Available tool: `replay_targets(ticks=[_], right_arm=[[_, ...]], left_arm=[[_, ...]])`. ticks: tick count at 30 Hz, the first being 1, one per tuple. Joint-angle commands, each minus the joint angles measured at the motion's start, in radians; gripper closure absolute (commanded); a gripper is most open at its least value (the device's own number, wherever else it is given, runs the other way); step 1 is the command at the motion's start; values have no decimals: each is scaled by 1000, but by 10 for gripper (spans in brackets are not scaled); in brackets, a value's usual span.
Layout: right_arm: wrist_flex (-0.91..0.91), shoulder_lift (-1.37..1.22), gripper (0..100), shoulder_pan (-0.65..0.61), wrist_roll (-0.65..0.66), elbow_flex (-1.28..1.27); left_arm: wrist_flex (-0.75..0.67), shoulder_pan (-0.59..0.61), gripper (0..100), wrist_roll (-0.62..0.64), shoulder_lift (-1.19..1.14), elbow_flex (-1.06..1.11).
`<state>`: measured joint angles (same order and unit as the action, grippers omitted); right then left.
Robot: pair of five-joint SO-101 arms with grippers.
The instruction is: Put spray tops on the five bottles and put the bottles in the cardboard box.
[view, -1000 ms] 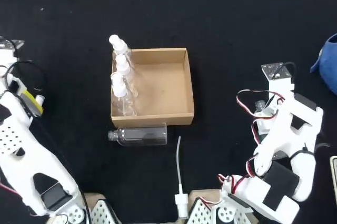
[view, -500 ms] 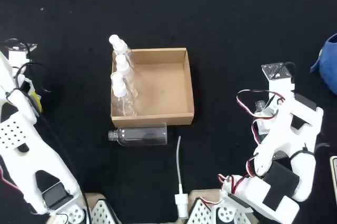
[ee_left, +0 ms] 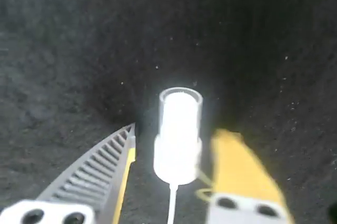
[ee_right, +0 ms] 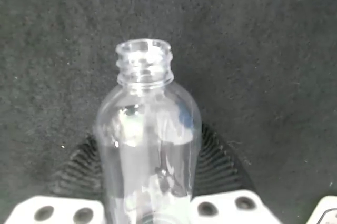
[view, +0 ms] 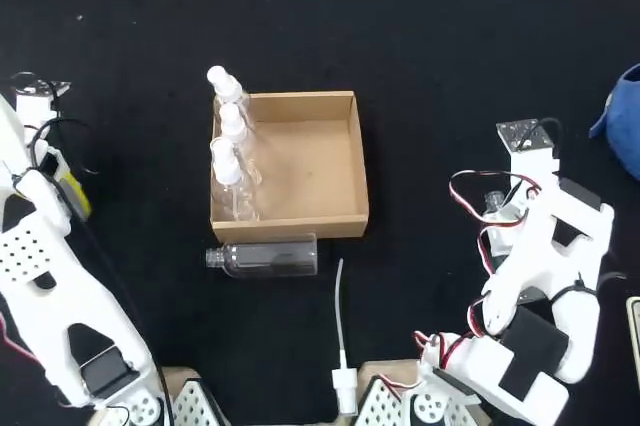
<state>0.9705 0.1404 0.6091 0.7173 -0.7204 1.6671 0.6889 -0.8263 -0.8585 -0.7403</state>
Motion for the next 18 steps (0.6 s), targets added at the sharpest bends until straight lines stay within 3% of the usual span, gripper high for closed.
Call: replay_targets(ticks=[1,6,16,18], right_arm=[[5,7,988,-20,-2,59],[5,7,988,-20,-2,59],[6,7,988,-20,-2,59],[6,7,988,-20,-2,59]], left_arm=[[-35,-12,830,64,5,-33],[-31,-13,935,71,2,-25],[26,-4,883,71,3,-8],[34,-2,923,72,3,-4]])
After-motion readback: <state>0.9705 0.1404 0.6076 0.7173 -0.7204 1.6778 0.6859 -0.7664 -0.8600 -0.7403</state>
